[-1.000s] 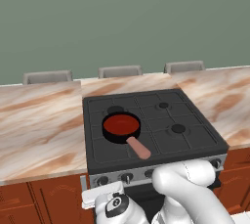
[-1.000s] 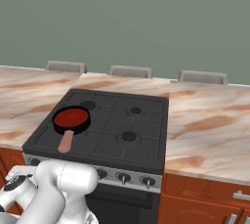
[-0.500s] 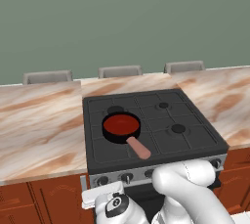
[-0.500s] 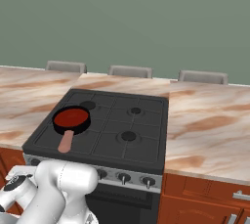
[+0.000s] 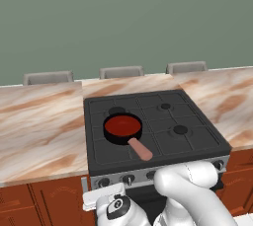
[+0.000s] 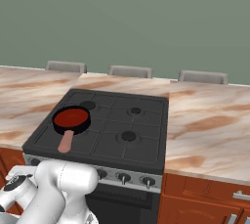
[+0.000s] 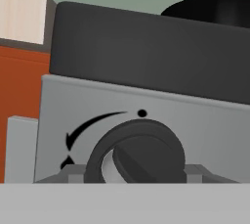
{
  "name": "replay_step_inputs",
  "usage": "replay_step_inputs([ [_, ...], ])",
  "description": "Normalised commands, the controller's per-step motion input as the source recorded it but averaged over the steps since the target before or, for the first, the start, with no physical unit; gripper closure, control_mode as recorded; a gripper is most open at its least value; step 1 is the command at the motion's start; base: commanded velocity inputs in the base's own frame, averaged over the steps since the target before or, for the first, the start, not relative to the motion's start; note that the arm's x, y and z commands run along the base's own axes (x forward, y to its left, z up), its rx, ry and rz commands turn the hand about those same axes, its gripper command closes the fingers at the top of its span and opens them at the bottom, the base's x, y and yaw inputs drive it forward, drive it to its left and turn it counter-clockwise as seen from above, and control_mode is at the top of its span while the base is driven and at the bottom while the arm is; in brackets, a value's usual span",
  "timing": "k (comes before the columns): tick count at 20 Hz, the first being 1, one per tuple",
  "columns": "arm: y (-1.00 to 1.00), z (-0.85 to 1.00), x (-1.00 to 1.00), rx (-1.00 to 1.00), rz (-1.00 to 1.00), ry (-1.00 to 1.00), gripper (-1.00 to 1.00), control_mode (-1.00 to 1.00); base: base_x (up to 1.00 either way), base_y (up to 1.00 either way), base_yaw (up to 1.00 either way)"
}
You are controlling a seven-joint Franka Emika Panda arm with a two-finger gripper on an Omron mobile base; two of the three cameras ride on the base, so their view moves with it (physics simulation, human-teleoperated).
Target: Wait until the marinara sauce is simmered to a deep red color and then turn off the stove.
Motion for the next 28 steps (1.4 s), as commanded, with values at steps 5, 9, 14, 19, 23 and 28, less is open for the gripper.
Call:
replay_step_inputs([
  [5,0.0,0.0,0.0,0.0,0.0,0.0,1.0,-1.0,0.0,0.0,0.0],
  [9,0.0,0.0,0.0,0.0,0.0,0.0,1.0,-1.0,0.0,0.0,0.0],
  [14,0.0,0.0,0.0,0.0,0.0,0.0,1.0,-1.0,0.0,0.0,0.0],
  [19,0.0,0.0,0.0,0.0,0.0,0.0,1.0,-1.0,0.0,0.0,0.0],
  [23,-0.01,0.0,0.0,0.01,0.0,0.0,1.0,-1.0,0.0,0.0,0.0],
  [28,-0.05,0.0,0.0,0.06,0.0,0.0,1.0,-1.0,0.0,0.0,0.0],
])
